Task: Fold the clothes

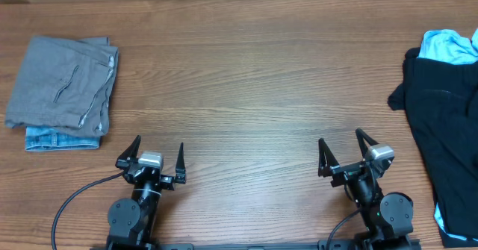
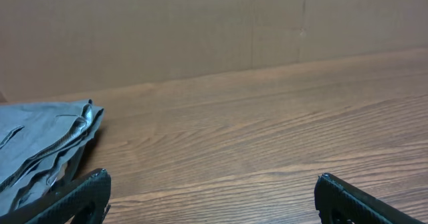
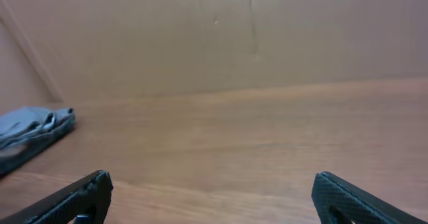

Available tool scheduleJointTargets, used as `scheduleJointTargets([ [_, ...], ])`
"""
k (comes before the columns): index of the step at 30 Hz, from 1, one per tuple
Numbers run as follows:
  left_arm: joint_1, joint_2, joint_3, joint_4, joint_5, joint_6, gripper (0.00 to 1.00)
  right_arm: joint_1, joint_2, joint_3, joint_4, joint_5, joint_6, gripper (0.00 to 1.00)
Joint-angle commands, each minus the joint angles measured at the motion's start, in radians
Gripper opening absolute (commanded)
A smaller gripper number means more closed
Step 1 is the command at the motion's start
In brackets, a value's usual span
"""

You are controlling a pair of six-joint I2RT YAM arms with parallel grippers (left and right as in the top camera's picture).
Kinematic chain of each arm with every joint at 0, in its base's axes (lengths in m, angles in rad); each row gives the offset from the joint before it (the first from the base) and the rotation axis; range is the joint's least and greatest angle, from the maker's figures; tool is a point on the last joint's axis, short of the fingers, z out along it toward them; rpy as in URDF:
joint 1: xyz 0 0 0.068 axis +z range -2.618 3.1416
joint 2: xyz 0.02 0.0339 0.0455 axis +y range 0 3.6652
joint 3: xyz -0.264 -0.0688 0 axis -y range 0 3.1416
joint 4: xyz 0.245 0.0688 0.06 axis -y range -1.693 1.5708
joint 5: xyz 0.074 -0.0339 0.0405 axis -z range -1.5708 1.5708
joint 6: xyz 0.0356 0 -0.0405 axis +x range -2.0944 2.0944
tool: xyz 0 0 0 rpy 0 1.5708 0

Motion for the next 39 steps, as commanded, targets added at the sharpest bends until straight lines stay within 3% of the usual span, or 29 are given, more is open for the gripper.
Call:
scheduleJointTargets([
  [1, -0.003, -0.004, -0.007, 0.004, -0.013, 0.019, 1.00, -0.002, -0.010, 0.207, -0.066, 0.032, 0.042, 1.00],
  [7, -0.003, -0.004, -0.007, 0.004, -0.013, 0.019, 1.00, -0.002, 0.101, 0.686, -0.386, 0.209, 0.063, 1.00],
  [16, -0.003, -0.004, -0.007, 0.004, -0.013, 0.019, 1.00, -0.002, 0.641, 1.565, -1.034, 0.440, 0.087, 1.00],
  [19, -0.003, -0.004, -0.007, 0.004, -0.013, 0.019, 1.00, -0.002, 0.811, 1.756, -1.140, 0.480, 0.088, 1.00],
  [23, -0.003, -0.004, -0.007, 0.004, -0.013, 0.019, 1.00, -0.002, 1.054, 1.914, -1.215, 0.497, 0.087, 1.00],
  [26, -0.003, -0.004, -0.007, 0.004, -0.013, 0.019, 1.00, -0.018, 1.180, 1.938, -1.248, 0.520, 0.086, 1.00],
  [30, -0.003, -0.004, -0.007, 0.004, -0.013, 0.019, 1.00, -0.142, 1.387, 1.938, -1.276, 0.496, 0.084, 1.00],
  [34, -0.003, -0.004, -0.007, 0.004, -0.013, 0.019, 1.00, -0.299, 1.553, 1.938, -1.267, 0.320, 0.084, 1.00],
  [39, -0.003, -0.004, -0.007, 0.004, -0.013, 0.019, 1.00, -0.419, 1.713, 1.936, -1.229, 0.350, 0.084, 1.00],
])
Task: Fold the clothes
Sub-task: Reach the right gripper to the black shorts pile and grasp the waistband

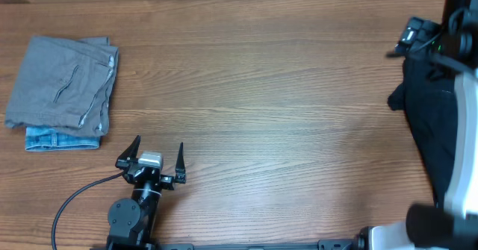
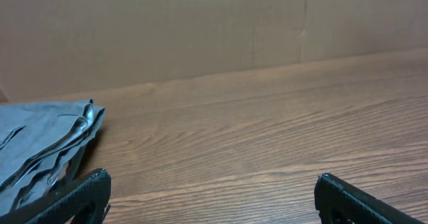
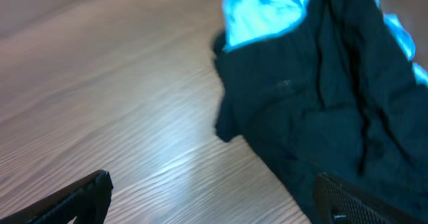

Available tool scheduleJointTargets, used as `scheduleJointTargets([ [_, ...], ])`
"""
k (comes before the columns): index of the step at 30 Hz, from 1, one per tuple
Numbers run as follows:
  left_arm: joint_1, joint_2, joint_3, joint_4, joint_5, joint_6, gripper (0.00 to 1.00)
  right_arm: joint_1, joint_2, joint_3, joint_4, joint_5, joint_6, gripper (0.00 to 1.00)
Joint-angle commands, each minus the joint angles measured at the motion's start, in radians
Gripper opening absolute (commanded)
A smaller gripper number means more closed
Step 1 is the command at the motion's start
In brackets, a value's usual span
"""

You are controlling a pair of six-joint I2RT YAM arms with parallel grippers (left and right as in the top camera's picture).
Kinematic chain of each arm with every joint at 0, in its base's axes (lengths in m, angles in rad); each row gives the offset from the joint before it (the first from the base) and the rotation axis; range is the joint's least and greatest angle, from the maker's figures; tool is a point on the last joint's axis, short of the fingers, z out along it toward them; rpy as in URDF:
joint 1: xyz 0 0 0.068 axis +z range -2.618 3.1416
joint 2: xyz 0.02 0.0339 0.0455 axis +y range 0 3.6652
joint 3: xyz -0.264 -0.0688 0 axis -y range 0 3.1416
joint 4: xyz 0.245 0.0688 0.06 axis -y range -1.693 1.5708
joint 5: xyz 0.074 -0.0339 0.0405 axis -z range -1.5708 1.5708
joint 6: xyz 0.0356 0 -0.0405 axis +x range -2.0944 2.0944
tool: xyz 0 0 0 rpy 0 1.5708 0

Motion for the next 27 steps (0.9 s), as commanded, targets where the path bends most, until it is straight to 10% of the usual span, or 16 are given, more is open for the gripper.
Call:
scheduleJointTargets([
  [1, -0.003, -0.004, -0.003, 0.000, -0.009, 0.018, 1.00, -0.075, 0.064, 0.011, 0.033, -0.020, -0.001, 1.00],
  [27, -0.003, -0.004, -0.003, 0.000, -0.009, 0.018, 1.00, -0.220, 0.500, 0.008, 0.396, -0.162, -0.082, 0.83],
])
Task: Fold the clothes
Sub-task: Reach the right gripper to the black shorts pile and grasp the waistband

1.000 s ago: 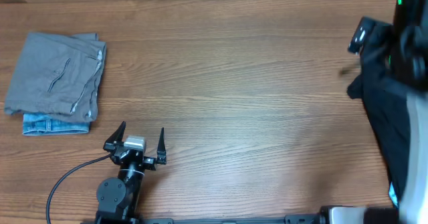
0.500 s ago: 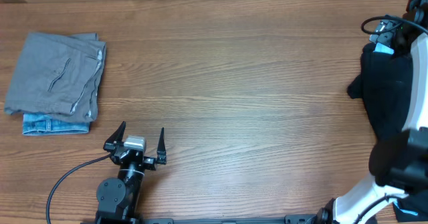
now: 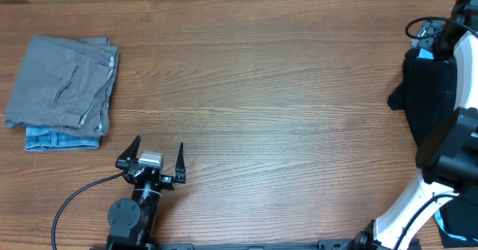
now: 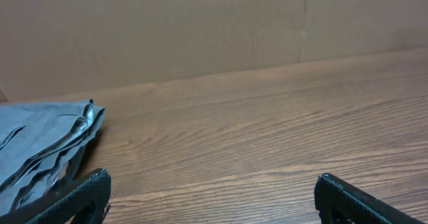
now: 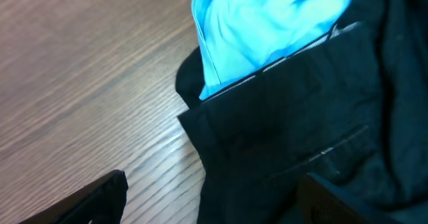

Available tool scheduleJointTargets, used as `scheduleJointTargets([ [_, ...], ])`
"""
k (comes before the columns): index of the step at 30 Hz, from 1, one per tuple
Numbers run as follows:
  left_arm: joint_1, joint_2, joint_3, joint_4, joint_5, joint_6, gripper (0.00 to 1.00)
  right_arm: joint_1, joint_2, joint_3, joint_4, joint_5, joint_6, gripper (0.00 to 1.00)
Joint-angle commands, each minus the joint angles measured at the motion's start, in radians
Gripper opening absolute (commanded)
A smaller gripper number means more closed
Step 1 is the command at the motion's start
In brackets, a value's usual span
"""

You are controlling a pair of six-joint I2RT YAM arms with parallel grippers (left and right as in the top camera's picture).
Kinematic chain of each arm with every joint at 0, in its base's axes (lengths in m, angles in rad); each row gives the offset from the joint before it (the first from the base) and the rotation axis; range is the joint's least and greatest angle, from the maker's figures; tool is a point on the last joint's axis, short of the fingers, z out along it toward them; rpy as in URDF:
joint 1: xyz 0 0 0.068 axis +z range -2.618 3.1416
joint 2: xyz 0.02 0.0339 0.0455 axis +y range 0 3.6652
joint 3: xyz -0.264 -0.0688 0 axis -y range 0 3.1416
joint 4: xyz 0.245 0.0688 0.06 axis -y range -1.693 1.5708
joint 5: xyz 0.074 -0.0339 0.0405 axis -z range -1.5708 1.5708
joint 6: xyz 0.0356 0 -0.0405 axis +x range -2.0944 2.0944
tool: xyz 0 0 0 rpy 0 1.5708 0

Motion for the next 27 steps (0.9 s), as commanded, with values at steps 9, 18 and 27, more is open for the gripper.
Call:
scheduleJointTargets([
  [9, -0.003, -0.004, -0.003, 0.000, -0.009, 0.018, 1.00, -0.008, 0.173, 0.006, 0.066, -0.072, -0.034, 0.72],
  [18, -0.003, -0.004, -0.003, 0.000, -0.009, 0.018, 1.00, -0.008, 0.211, -0.048, 0.168, -0.071, -0.039, 0.72],
  [27, -0.003, -0.004, -0.003, 0.000, -0.009, 0.018, 1.00, -0.009, 0.253, -0.071, 0.197, -0.071, -0.061, 0.67],
])
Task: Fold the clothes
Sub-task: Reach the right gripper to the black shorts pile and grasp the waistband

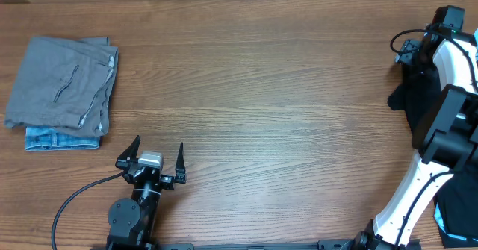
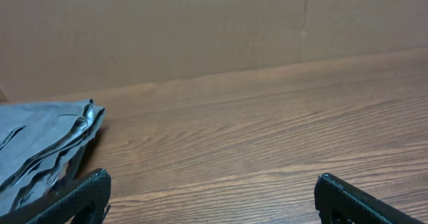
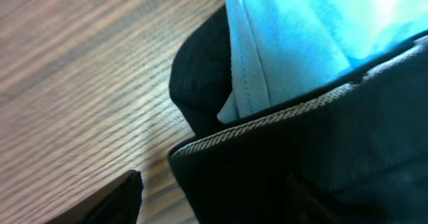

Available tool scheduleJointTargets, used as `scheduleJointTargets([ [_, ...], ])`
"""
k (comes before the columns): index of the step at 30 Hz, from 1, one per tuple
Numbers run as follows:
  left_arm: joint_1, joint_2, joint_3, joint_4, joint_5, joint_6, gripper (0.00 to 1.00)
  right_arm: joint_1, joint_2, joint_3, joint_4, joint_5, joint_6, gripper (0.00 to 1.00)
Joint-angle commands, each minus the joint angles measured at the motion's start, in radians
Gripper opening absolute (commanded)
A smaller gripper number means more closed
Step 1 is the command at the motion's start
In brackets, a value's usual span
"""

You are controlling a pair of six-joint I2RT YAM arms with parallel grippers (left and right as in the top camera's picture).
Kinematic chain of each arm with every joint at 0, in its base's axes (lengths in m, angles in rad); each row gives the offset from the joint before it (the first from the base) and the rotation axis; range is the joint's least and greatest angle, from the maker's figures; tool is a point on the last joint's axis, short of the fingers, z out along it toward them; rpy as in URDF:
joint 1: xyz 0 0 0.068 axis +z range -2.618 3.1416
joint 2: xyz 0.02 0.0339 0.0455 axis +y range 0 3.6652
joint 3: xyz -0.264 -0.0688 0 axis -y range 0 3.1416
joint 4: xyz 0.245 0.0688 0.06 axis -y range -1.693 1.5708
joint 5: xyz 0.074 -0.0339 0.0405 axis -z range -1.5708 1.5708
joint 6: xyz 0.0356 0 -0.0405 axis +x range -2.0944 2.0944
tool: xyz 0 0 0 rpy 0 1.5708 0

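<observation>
A black garment (image 1: 427,104) lies crumpled at the table's right edge, with a light blue garment (image 3: 314,30) under its far end. My right gripper (image 1: 412,54) is down at that far end. In the right wrist view my right gripper (image 3: 214,200) is open: the black garment's grey-edged waistband (image 3: 267,127) lies between the fingers, the left finger (image 3: 110,198) over bare wood. At the front left my left gripper (image 1: 157,157) stands open over bare wood, and the left wrist view shows my left gripper (image 2: 210,207) holding nothing.
A folded grey garment (image 1: 63,82) rests on folded blue jeans (image 1: 61,139) at the far left; its edge (image 2: 40,144) shows in the left wrist view. A brown wall (image 2: 200,30) backs the wooden table (image 1: 254,93). The right arm (image 1: 455,63) spans the right edge.
My right gripper has come closer to the clothes, so the black waistband and blue cloth fill its view. Overhead, its wrist sits a little further left. The left arm has not moved.
Both grippers stood open at the table's front, the clothes pile untouched at the right. Then my right arm was stretched out over the pile's far end. It then hung nearer the blue and black cloth, and now straddles the black waistband, still open.
</observation>
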Motion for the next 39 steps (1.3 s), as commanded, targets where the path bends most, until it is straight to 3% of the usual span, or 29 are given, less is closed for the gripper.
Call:
scheduleJointTargets([
  [1, -0.003, -0.004, -0.003, 0.000, -0.009, 0.018, 1.00, -0.004, 0.035, -0.034, 0.019, -0.005, -0.007, 0.65],
  [10, -0.003, -0.004, -0.003, 0.000, -0.009, 0.018, 1.00, -0.004, 0.035, -0.061, 0.029, -0.006, -0.006, 0.58],
  [28, -0.003, -0.004, -0.003, 0.000, -0.009, 0.018, 1.00, -0.002, 0.041, -0.139, 0.052, -0.010, -0.002, 0.57],
  [31, -0.003, -0.004, -0.003, 0.000, -0.009, 0.018, 1.00, -0.002, 0.041, -0.138, 0.049, -0.010, -0.002, 0.49],
  [35, -0.003, -0.004, -0.003, 0.000, -0.009, 0.018, 1.00, -0.002, 0.037, -0.136, 0.042, -0.015, -0.002, 0.26],
  [39, -0.003, -0.004, -0.003, 0.000, -0.009, 0.018, 1.00, -0.002, 0.021, -0.078, -0.013, -0.055, -0.002, 0.19],
])
